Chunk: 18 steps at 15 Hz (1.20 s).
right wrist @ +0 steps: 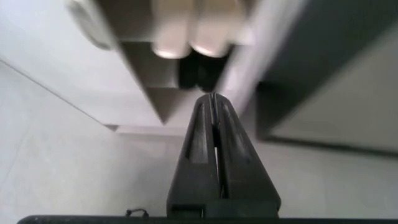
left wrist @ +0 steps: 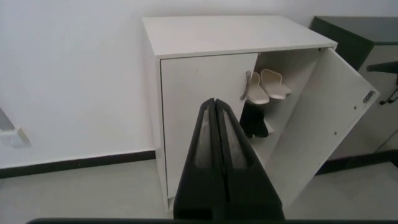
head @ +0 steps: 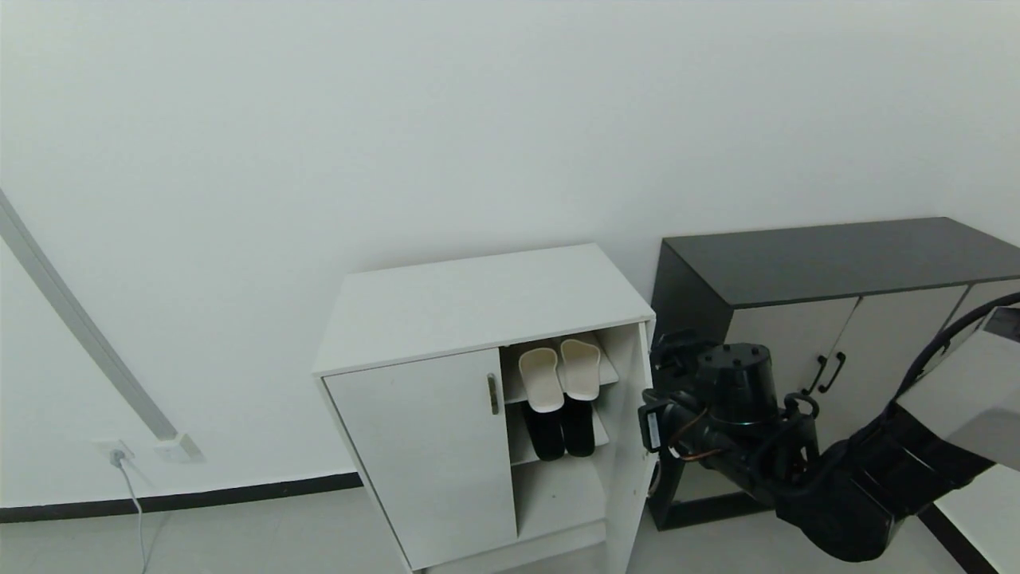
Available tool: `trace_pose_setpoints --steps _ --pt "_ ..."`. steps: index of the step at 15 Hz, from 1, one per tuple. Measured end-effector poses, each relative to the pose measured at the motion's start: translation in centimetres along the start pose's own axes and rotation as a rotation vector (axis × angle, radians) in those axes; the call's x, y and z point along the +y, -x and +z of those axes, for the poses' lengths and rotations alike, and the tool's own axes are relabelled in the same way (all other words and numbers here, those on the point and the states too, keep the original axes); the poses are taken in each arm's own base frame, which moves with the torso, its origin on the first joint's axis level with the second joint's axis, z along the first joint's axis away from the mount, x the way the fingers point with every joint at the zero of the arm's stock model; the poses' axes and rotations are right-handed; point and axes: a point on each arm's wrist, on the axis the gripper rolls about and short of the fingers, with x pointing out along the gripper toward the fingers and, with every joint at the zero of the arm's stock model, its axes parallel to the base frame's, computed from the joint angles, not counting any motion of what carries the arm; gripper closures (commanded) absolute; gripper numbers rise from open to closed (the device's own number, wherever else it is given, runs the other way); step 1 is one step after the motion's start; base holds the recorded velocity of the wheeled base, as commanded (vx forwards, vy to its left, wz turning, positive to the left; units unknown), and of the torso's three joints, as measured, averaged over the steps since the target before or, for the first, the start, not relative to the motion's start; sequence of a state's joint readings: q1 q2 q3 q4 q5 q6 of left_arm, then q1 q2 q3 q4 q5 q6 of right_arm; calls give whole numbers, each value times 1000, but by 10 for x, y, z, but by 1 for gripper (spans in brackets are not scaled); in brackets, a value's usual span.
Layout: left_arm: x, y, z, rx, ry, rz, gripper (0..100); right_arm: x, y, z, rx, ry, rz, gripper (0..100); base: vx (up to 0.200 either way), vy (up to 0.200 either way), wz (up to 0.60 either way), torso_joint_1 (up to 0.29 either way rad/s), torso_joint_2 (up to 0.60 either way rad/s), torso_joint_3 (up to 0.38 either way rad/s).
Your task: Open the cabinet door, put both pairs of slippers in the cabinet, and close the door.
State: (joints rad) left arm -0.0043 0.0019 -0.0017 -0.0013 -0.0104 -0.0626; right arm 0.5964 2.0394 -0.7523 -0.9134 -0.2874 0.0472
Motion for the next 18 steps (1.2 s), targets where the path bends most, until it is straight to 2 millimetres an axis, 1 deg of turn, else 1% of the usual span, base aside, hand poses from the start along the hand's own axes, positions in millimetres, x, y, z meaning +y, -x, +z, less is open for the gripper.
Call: trace_pose_setpoints --steps 2,4,6,7,9,13,14,16,18 --pt "0 0 0 0 0 1 100 -19 0 0 11 15 -52 100 0 0 0 0 0 0" --pt "0 0 0 0 0 1 100 -31 0 -5 55 40 -84 100 0 0 0 0 0 0" --pt "0 0 0 0 0 1 100 -38 1 -12 99 54 -99 100 0 0 0 0 0 0" --pt "0 0 0 0 0 2 100 -39 0 -14 106 55 -98 100 0 0 0 0 0 0" --pt "0 0 0 0 0 0 100 -33 -2 -18 112 58 -80 100 0 0 0 0 0 0" --pt "0 0 0 0 0 1 100 -8 -8 -30 106 61 2 100 0 0 0 0 0 0" --pt "0 0 0 0 0 1 100 -1 -10 -31 95 38 26 100 0 0 0 0 0 0" --pt "0 0 0 0 0 1 100 10 -12 -30 46 -6 93 100 0 0 0 0 0 0" --pt "0 0 0 0 0 1 100 14 -13 -32 44 -10 106 100 0 0 0 0 0 0"
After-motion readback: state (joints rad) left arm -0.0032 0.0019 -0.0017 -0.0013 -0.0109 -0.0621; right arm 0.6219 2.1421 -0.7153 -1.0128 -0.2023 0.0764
